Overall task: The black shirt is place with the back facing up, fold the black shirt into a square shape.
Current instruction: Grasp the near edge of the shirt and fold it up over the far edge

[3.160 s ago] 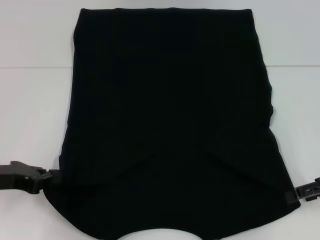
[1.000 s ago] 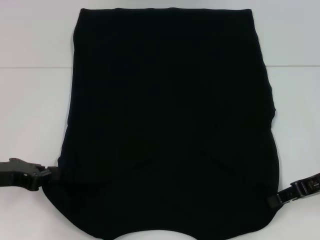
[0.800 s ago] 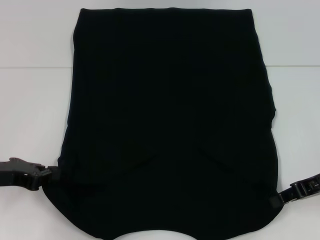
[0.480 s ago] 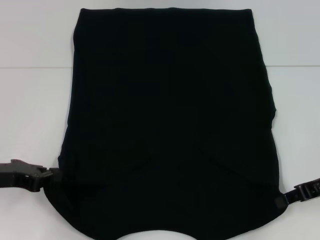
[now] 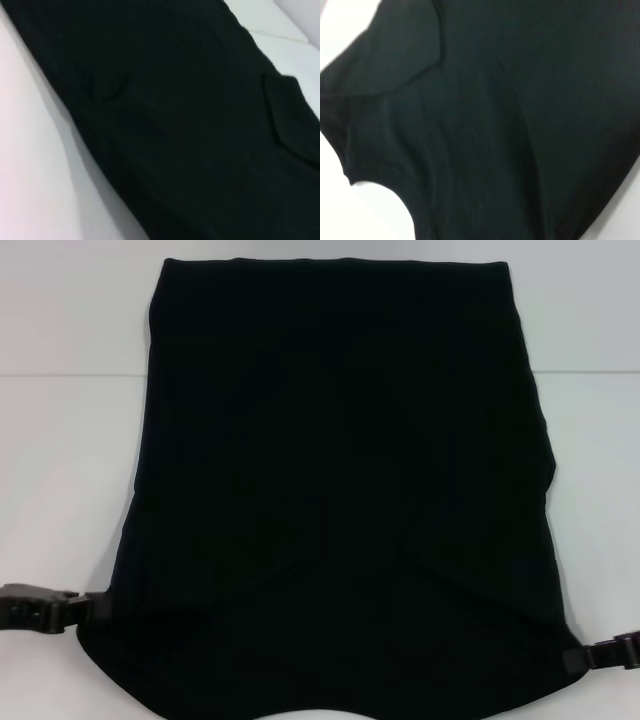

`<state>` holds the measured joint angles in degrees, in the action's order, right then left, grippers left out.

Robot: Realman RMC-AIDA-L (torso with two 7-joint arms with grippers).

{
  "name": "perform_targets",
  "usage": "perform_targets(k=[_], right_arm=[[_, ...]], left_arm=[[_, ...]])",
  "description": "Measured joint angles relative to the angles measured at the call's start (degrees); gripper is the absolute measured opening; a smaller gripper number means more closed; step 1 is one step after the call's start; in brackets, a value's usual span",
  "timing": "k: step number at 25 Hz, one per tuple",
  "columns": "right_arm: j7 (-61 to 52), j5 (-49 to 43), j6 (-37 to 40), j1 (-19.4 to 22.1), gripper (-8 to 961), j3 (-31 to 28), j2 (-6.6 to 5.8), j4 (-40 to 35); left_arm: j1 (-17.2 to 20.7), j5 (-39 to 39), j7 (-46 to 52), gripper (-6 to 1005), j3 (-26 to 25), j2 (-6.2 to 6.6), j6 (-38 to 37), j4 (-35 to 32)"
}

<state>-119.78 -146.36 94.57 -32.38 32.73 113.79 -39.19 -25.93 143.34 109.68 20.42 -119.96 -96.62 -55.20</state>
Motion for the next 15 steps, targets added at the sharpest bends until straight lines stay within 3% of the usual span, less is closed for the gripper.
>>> perform_targets(k=[7, 15], right_arm=[[6.71, 1.73, 2.70, 3.77, 73, -4.23, -0.46, -1.07], [11.96, 1.78, 5.92, 8.54, 73, -7.94, -0.68, -1.17]], left_arm=[[1.93, 0.30, 0.71, 38, -4.77, 0.17, -5.26, 0.37], [5.22, 0.27, 0.37, 38, -6.82, -0.70, -10.52, 0.58]])
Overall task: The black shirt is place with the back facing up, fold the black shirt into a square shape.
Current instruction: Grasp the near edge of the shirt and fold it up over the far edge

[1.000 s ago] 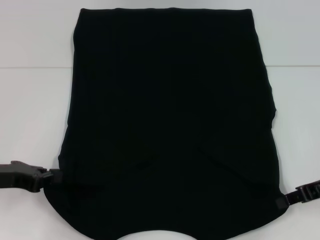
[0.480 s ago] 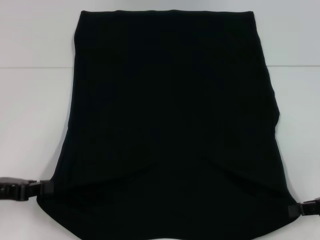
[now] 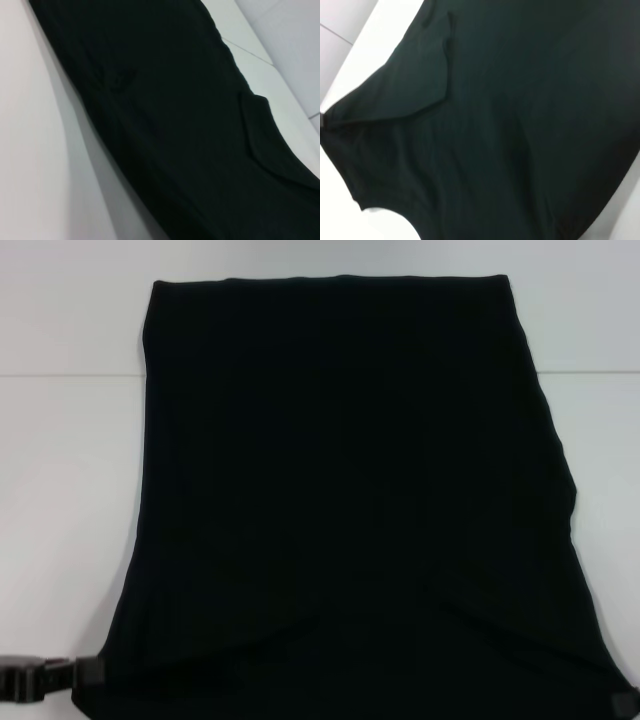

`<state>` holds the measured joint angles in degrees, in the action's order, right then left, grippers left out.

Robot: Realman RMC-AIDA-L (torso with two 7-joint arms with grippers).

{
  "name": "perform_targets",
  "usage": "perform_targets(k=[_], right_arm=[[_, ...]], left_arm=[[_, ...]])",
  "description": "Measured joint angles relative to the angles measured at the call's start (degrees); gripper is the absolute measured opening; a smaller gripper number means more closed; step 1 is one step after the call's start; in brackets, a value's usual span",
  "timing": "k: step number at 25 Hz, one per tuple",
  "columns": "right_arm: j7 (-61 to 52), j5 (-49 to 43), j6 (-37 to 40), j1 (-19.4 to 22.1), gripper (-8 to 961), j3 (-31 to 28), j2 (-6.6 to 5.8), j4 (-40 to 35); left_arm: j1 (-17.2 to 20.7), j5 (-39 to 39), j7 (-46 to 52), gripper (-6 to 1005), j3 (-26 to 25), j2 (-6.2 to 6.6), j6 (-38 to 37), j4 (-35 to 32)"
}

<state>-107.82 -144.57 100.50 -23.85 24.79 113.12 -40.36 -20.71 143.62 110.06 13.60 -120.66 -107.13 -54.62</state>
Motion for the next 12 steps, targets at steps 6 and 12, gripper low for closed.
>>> perform_targets(k=[6, 12], right_arm=[[1.88, -0.05, 2.50, 2.61, 73, -2.88, -0.39, -0.54], [2.81, 0.01, 2.63, 1.74, 73, -3.95, -0.68, -0.54]], left_arm=[[1.95, 0.02, -1.28, 37, -1.80, -0.43, -2.47, 0.31], [1.11, -0.68, -1.44, 36, -2.70, -0.22, -2.56, 2.20]])
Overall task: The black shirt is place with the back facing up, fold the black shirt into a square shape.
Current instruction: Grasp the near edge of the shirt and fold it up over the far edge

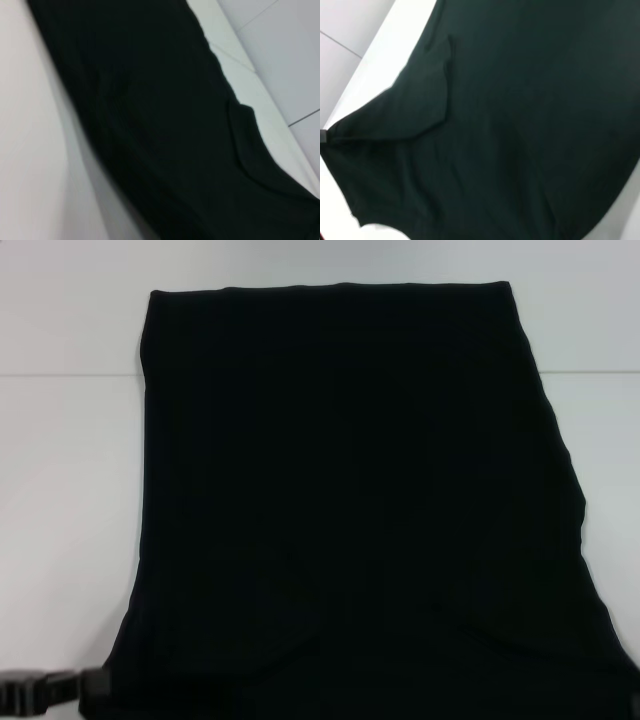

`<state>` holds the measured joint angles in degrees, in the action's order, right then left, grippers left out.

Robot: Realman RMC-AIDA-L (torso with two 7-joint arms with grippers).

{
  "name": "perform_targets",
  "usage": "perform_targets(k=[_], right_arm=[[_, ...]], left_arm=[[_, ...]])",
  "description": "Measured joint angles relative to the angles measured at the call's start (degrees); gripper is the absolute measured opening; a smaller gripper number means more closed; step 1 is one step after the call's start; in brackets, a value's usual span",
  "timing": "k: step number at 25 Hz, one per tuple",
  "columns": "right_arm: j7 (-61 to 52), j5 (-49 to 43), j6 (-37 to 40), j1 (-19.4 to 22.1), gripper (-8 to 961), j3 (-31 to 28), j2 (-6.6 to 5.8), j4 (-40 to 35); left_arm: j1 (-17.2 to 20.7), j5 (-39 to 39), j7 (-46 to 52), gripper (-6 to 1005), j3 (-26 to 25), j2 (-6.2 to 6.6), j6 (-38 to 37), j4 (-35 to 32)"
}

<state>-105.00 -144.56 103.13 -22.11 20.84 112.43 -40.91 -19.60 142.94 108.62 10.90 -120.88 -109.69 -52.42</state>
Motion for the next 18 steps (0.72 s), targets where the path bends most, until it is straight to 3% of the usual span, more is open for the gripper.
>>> perform_targets(k=[6, 9, 13, 18], right_arm=[[-0.36, 0.29, -2.18, -5.63, 73, -3.71, -0.54, 0.43], [-0.96, 1.16, -3.62, -8.90, 73, -4.68, -1.02, 0.54], [-3.55, 3.30, -8.24, -13.68, 72, -4.81, -2.08, 0.94], [-6.73, 4.08, -17.37, -20.07, 72, -4.57, -3.81, 3.88]], left_arm=[[-4.83, -2.12, 0.74, 34, -0.36, 1.95, 3.47, 4.88], [-12.65, -5.01, 2.73, 37, -0.92, 5.16, 10.70, 12.68], [-19.09, -5.54, 3.02, 47, -0.86, 7.29, 18.70, 18.56], [-25.63, -8.78, 3.51, 61, -0.78, 8.03, 31.66, 22.61]])
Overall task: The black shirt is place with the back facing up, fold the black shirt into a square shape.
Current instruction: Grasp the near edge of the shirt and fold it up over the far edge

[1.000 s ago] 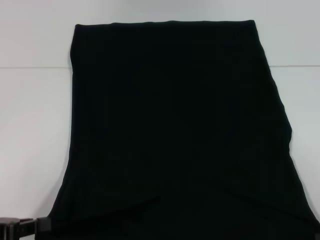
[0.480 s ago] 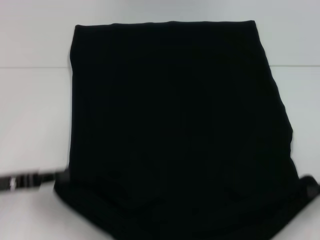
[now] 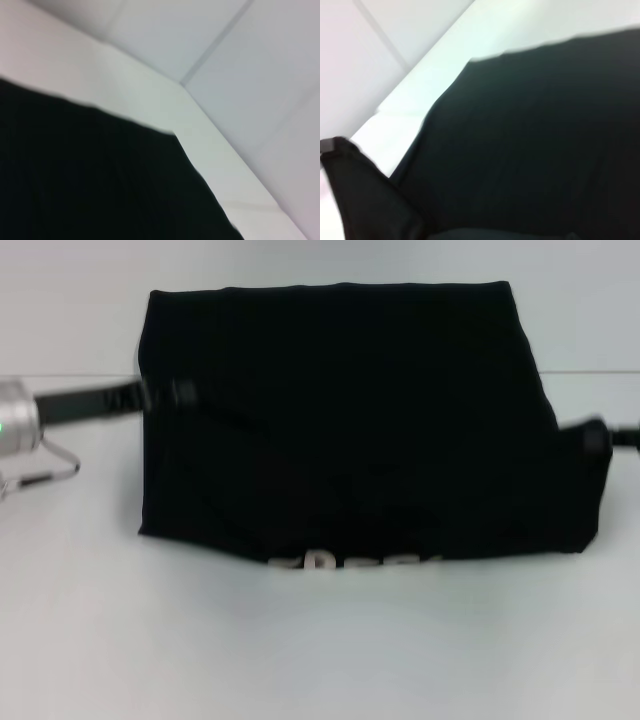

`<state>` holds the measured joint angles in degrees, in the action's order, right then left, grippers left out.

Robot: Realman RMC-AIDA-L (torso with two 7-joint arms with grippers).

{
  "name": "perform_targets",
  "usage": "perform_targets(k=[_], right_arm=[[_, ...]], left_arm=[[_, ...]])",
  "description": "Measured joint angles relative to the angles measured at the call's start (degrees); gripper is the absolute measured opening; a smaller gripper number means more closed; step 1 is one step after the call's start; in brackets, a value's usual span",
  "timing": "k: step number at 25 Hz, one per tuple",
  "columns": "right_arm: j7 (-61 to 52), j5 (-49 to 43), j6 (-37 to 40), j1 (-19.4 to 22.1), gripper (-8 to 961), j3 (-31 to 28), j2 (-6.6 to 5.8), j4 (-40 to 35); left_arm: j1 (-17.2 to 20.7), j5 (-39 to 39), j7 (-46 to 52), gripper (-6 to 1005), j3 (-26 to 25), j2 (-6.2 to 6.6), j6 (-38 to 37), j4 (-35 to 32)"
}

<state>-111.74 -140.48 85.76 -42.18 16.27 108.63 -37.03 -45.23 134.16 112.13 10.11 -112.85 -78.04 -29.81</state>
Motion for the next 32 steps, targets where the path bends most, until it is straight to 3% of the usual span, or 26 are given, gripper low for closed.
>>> perform_targets(k=[4, 10, 13, 18, 21, 24, 32], right_arm=[[-0.83, 0.33, -9.93, -4.28, 72, 0.16, -0.72, 3.88], [-0.17, 0.94, -24.08, -9.24, 72, 1.52, -0.36, 9.55], [0.93, 2.69, -31.80, -10.99, 72, 3.70, 0.36, 12.81], [2.89, 4.08, -42.34, -11.79, 72, 6.41, 2.48, 17.29], [6.39, 6.31, -47.34, -11.60, 72, 6.55, 4.24, 18.85], [9.58, 7.81, -51.03, -11.58, 72, 6.57, 5.12, 20.68], [12.99, 9.31, -53.28, -11.30, 73, 6.65, 6.17, 21.24]], left_arm=[[-2.62, -3.96, -1.58, 72, 0.25, -0.18, 9.75, 1.99], [-4.49, -11.70, -6.61, 88, 0.40, -0.66, 22.82, 6.69], [-4.73, -12.89, -7.86, 96, 0.40, -0.85, 25.16, 7.78], [-5.29, -14.28, -12.95, 109, 0.44, -4.01, 32.57, 9.69], [-5.30, -14.88, -15.05, 117, 0.42, -5.42, 35.31, 9.82], [-5.32, -15.62, -17.77, 125, 0.42, -6.82, 37.49, 10.03], [-5.03, -15.87, -18.43, 147, 0.43, -7.33, 38.11, 10.59]])
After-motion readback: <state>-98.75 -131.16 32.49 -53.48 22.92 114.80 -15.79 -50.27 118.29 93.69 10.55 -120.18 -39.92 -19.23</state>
